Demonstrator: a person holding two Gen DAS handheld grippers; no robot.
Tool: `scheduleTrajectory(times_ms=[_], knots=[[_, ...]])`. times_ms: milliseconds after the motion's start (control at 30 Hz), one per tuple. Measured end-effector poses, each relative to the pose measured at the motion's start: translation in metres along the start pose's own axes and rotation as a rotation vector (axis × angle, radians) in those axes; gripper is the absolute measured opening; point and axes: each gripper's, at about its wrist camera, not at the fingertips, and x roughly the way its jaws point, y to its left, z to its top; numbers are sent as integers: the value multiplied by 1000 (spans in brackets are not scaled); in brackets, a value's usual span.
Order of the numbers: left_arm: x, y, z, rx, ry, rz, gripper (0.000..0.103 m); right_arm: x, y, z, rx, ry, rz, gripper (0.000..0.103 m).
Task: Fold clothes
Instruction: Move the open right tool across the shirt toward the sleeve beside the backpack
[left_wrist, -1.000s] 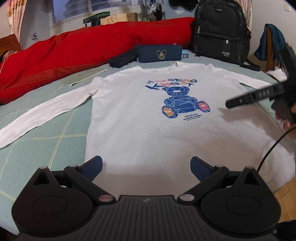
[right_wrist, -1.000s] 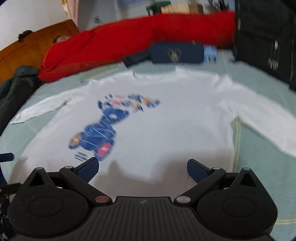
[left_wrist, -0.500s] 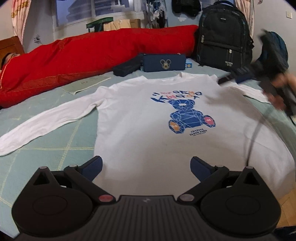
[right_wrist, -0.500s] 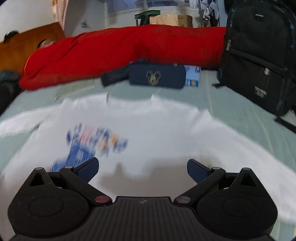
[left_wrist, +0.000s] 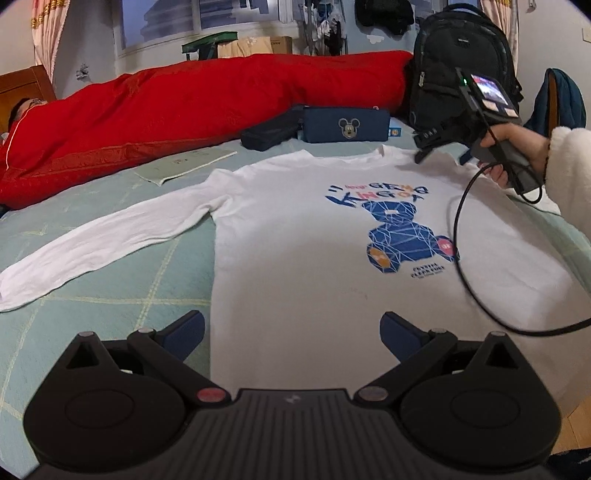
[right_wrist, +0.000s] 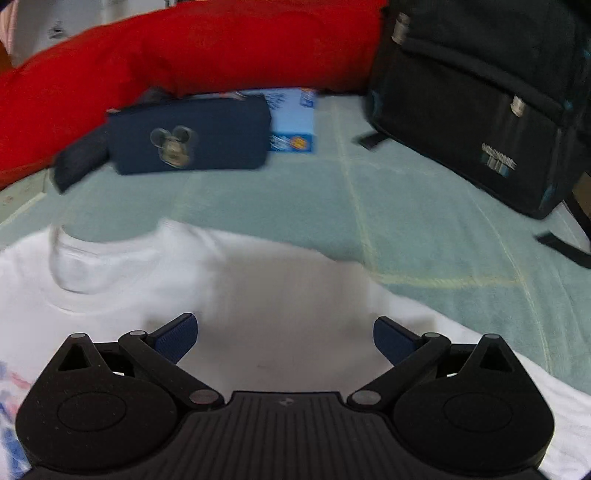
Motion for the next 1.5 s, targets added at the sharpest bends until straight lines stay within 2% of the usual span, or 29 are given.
scheduleTrajectory(times_ms=[100, 233, 300, 400, 533, 633, 667, 800, 933, 1033, 1100, 1233, 1367, 1500], knots=[[-3, 6, 2, 0, -13, -1, 101, -6, 39, 4, -60, 23, 107, 103], [-10, 14, 3, -4, -28, 1, 101, 6, 112, 4, -173, 78, 218, 103], [-12, 18, 3, -6, -32, 5, 101, 17, 148, 2, -238, 80, 226, 103], [-12, 23, 2, -12, -30, 15, 101, 44, 184, 5, -303, 63, 149, 103], [-15, 30, 0, -24, -36, 18, 101, 77, 193, 34, -250, 48, 123, 103], [-16, 33, -3, -27, -44, 20, 101, 82, 205, 54, -258, 48, 70, 103], [-16, 34, -3, -27, -47, 21, 101, 79, 209, 56, -270, 54, 77, 103], [-15, 37, -5, -31, -45, 23, 101, 79, 226, 53, -314, 73, 135, 103], [-13, 39, -5, -31, -35, 28, 101, 102, 239, 53, -342, 32, 116, 103], [-15, 38, -6, -28, -37, 18, 101, 97, 246, 64, -341, 37, 96, 103], [-17, 37, -7, -26, -43, 7, 101, 77, 252, 66, -365, 10, 98, 103], [-17, 34, -9, -15, -48, -5, 101, 52, 267, 56, -418, 67, 230, 103], [-17, 33, -10, -10, -45, -8, 101, 76, 288, 42, -449, 116, 196, 103], [-17, 36, -9, -13, -41, -5, 101, 91, 295, 44, -411, 49, 179, 103]])
